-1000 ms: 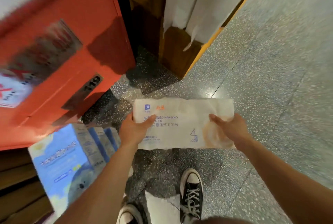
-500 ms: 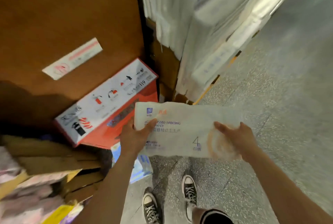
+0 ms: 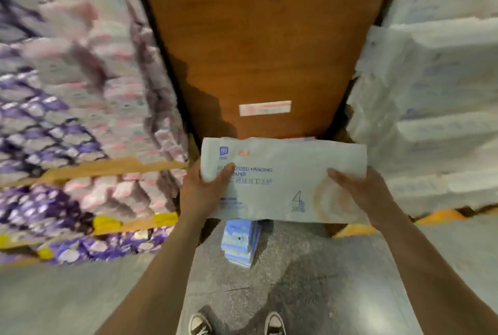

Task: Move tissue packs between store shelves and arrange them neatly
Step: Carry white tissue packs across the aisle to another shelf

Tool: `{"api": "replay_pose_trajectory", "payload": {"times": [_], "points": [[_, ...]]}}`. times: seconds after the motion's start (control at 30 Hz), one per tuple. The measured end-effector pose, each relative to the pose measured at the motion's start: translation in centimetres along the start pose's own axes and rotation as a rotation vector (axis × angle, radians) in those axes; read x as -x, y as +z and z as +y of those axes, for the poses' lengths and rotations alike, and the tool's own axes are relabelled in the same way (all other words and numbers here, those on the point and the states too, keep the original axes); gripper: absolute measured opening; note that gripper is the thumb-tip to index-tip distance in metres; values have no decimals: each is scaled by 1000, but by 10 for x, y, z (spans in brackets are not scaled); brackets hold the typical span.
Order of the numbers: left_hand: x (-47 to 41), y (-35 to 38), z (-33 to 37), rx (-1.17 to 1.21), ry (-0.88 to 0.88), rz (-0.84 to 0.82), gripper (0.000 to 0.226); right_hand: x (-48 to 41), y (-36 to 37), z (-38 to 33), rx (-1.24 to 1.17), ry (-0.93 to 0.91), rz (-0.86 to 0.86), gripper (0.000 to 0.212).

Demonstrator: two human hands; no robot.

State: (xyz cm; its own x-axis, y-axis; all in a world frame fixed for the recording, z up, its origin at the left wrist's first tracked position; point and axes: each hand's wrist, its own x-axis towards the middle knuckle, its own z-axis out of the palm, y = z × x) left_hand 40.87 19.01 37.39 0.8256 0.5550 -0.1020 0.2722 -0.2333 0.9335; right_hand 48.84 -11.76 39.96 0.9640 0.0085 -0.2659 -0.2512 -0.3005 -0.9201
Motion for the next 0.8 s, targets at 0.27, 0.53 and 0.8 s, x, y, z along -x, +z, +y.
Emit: {"api": "replay_pose_trajectory", "payload": {"times": [0.27, 0.53, 0.8], "points": [[97, -177, -41, 46, -86, 461, 53, 57, 152, -62, 40, -190, -443, 45], [268, -377, -117, 79, -190, 894, 35, 235, 349, -82, 47, -312, -827, 28], [470, -567, -184, 48, -347, 1240, 49, 473, 524, -65, 100, -359, -1175, 20]]}}
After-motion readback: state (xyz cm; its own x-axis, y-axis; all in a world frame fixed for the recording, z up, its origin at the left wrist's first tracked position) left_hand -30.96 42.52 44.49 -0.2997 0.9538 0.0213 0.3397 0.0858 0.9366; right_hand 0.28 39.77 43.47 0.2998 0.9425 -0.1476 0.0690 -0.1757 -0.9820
